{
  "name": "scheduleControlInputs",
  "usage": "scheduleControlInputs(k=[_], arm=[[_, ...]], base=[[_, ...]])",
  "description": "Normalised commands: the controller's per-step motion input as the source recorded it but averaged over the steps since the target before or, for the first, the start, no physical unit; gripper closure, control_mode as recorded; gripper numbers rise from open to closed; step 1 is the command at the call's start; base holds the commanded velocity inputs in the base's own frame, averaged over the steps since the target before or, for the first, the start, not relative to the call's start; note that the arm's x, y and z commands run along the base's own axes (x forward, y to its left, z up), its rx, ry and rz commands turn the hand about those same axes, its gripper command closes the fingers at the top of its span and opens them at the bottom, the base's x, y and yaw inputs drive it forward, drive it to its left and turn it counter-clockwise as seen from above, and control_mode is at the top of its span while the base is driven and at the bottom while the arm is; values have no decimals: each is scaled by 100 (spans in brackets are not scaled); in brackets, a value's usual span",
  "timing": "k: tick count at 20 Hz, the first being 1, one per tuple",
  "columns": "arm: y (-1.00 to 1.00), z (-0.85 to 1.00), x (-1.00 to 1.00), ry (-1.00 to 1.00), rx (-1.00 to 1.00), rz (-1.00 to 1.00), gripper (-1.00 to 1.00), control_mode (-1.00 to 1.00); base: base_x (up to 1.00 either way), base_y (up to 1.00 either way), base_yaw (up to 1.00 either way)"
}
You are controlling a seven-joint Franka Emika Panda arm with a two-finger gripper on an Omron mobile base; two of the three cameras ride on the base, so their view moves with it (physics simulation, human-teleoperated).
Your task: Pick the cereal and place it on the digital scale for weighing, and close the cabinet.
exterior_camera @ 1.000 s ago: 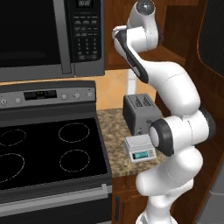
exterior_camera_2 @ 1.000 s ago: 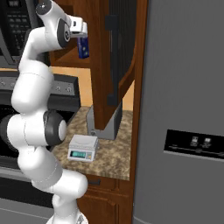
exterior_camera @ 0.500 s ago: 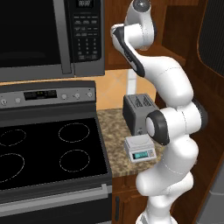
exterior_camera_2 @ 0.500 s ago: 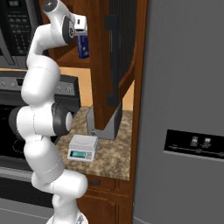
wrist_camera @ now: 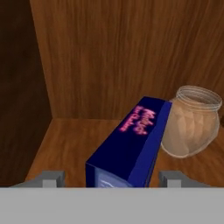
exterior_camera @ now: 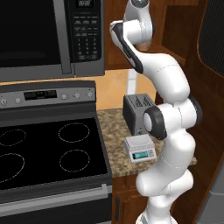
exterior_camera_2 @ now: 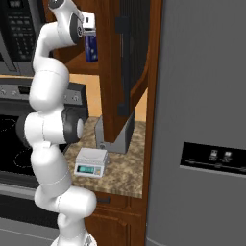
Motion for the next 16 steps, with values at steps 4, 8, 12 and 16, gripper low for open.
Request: scheduleControlInputs(k=[4,8,12,16], arm=[[-29,-4,0,0,2,0,100,-100],[-26,-11,0,0,1,0,100,-100],[-6,-12,-3,0,0,0,100,-100],[0,-5,-68,-7,0,4,100,-100]], base=[[0,0,0],[0,0,0],[0,0,0],[0,0,0]])
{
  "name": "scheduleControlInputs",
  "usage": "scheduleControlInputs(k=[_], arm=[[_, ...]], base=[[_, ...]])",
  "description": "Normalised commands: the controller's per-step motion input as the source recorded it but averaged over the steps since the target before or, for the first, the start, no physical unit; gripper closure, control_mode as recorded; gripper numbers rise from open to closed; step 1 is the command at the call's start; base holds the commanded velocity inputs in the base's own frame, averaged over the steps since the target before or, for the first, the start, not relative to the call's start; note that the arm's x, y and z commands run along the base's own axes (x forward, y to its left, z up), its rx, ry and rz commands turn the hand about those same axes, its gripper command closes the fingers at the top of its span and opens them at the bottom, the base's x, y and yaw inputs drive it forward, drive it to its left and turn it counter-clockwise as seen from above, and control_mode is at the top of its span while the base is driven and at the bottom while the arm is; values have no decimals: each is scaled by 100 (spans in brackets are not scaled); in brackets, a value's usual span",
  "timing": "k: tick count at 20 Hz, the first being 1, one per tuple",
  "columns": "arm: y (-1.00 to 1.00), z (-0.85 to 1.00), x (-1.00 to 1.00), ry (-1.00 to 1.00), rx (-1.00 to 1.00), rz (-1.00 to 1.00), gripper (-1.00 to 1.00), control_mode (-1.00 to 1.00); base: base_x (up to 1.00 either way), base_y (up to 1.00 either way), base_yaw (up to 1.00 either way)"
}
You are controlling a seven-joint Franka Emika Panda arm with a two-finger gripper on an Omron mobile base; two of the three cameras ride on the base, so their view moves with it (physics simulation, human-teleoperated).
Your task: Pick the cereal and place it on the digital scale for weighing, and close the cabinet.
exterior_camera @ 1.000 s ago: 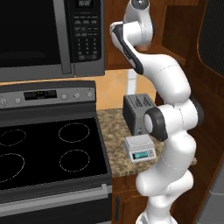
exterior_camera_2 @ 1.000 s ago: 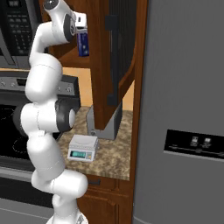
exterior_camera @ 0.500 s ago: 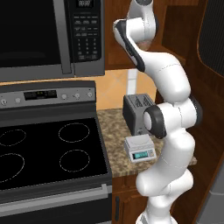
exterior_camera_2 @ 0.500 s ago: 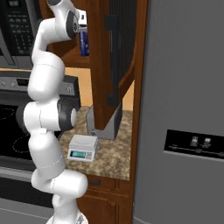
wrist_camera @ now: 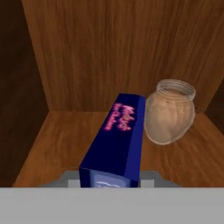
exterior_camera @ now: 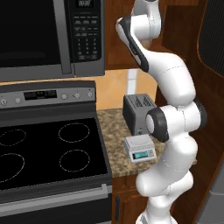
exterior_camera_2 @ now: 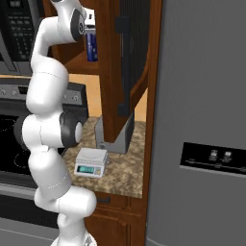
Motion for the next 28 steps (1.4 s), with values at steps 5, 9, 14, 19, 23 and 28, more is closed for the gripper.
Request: scheduleControlInputs(k=[5,9,14,19,23,28], arm=[[11,0,-100,-17,1,1,100,-100],[28,-5,-100,-8,3,0,100,-100],[40,-36,-100,-1,3,0,100,-100],[40,-38,-100,-8,20,-15,100,-100],[51,-71,-100,-2,12,-33,100,-100],[26,-73,-90,2,1,-37,100,-100]], base=[[0,0,0],[0,0,0],[0,0,0],[0,0,0],[0,0,0],[0,0,0]])
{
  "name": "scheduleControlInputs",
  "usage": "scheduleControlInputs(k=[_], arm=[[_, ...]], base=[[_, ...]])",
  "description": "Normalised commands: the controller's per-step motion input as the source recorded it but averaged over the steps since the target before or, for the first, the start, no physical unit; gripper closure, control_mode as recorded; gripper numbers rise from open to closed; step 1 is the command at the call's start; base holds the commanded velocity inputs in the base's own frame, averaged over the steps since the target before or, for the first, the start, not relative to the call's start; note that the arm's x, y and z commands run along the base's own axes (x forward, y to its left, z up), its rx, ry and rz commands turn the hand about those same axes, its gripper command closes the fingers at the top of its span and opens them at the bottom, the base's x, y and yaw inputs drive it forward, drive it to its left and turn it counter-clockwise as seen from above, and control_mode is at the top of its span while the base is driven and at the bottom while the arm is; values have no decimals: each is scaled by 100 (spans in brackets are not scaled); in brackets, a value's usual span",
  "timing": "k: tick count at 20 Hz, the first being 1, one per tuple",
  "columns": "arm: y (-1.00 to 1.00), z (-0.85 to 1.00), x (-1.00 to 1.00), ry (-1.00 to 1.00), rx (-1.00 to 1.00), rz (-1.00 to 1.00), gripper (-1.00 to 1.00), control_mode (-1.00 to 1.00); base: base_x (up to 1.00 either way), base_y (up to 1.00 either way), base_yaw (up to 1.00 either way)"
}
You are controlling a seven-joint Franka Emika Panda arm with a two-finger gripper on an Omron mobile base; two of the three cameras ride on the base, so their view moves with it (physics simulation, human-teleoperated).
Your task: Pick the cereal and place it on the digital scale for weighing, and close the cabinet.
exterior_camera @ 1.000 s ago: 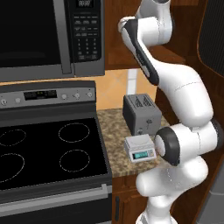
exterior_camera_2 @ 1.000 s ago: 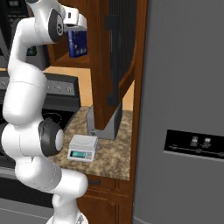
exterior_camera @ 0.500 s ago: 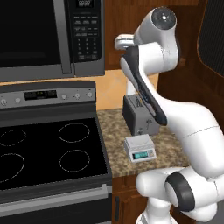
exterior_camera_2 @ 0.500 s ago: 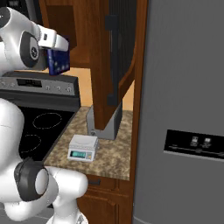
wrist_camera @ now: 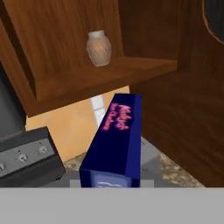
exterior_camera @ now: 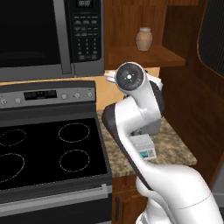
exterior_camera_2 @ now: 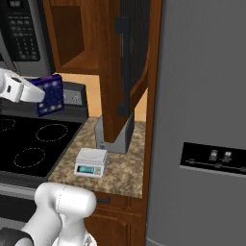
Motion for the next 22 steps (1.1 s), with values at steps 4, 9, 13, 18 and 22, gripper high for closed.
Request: scheduleControlInputs(k=[4,9,13,18,22], arm=[[0,-60,-8,15,0,-17,100,-100],[0,-40,0,19,0,-3,100,-100],[0,-52,0,5,-5,0,100,-100],[-2,-54,3,0,-11,-4,100,-100],[-16,-35,26,6,-3,-3,100,-100]], base=[[0,0,0],[0,0,0],[0,0,0],[0,0,0],[0,0,0]])
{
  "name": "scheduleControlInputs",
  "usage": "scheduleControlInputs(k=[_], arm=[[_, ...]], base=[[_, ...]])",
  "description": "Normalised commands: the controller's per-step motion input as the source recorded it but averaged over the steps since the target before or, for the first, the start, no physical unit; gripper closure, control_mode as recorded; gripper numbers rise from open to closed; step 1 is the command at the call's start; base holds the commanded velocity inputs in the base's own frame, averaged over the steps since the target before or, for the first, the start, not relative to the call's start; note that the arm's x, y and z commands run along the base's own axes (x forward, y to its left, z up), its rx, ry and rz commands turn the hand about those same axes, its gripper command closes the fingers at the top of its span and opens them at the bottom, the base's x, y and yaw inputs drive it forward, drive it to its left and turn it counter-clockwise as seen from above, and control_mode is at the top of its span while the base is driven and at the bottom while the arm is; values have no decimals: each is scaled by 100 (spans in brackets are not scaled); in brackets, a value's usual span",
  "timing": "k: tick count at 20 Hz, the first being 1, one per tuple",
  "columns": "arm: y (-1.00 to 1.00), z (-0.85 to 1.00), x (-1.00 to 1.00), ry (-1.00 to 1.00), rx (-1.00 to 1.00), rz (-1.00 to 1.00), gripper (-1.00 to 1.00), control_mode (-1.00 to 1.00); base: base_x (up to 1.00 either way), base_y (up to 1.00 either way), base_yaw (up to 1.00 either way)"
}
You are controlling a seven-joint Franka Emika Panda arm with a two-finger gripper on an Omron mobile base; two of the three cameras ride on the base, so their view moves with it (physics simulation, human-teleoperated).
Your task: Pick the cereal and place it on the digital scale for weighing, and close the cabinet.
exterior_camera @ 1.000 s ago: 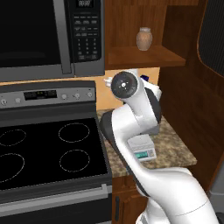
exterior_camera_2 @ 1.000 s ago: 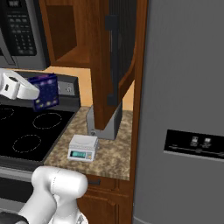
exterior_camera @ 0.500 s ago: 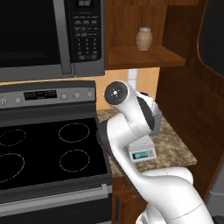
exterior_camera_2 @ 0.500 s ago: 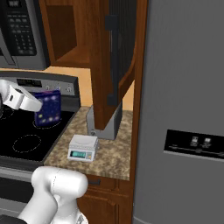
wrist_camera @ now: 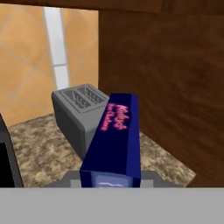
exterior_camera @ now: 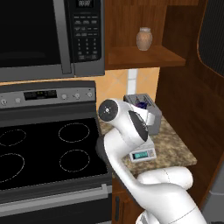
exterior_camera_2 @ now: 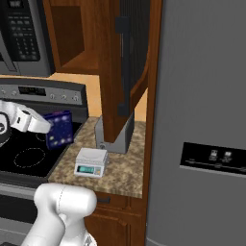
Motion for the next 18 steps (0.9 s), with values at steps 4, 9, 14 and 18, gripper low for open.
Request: scheduleControlInputs(k=[4,9,14,18], arm=[[-23,-23,22,4,0,-1,100,-100],[-24,-27,16,1,0,-2,100,-100],[-25,-32,16,0,0,-1,100,-100],[-26,-23,27,0,0,-1,100,-100]], base=[[0,0,0],[0,0,0],[0,0,0],[0,0,0]])
